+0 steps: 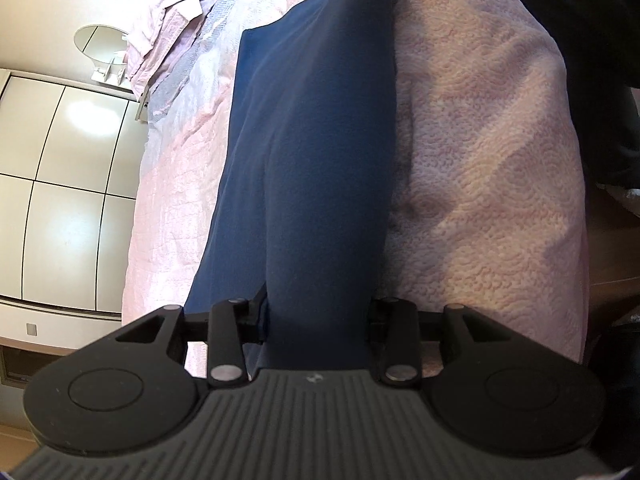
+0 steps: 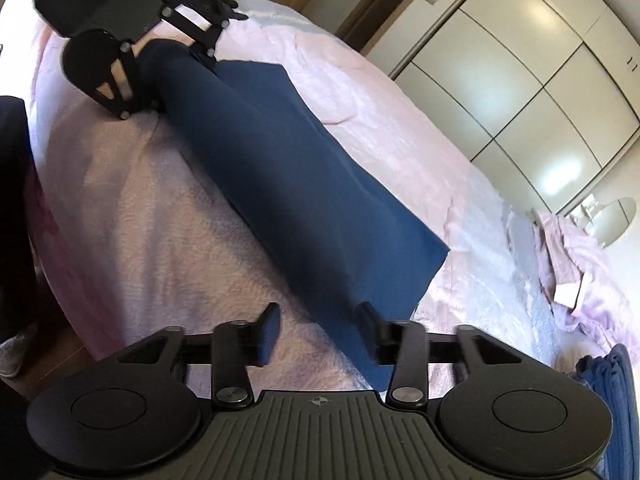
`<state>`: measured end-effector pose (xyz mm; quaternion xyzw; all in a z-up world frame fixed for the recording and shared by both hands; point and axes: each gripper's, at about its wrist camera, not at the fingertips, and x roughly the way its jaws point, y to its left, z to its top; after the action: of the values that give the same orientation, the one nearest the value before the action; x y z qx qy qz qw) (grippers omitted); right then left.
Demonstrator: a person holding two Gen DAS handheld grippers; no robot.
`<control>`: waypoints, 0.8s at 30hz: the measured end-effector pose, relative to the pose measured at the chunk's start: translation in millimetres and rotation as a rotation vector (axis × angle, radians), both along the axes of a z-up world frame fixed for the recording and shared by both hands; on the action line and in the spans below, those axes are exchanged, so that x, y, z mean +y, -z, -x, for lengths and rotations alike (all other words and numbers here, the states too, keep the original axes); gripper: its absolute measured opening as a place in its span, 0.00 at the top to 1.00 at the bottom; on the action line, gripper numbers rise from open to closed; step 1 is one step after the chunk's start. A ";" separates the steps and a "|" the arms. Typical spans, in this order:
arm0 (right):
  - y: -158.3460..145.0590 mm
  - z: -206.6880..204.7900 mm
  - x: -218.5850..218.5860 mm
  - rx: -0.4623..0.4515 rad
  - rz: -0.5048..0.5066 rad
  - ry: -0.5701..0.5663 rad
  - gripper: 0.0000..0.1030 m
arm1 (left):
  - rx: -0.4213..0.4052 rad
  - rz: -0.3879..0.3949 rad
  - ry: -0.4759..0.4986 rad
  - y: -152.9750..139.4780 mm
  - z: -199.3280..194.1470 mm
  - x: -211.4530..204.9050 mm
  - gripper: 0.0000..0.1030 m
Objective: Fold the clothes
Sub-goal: 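Lift the folded navy garment off the bed with both tools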
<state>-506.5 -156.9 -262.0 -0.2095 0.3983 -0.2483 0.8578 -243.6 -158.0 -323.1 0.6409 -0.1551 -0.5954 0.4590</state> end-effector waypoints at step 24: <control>31.7 -72.9 -17.4 0.180 0.249 -0.234 0.78 | 0.069 0.018 -0.028 -12.6 -6.5 -0.6 0.65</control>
<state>-433.6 -174.4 -293.7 -0.3804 0.4125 -0.1744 0.8091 -237.1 -158.5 -310.4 0.6181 -0.1356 -0.6092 0.4780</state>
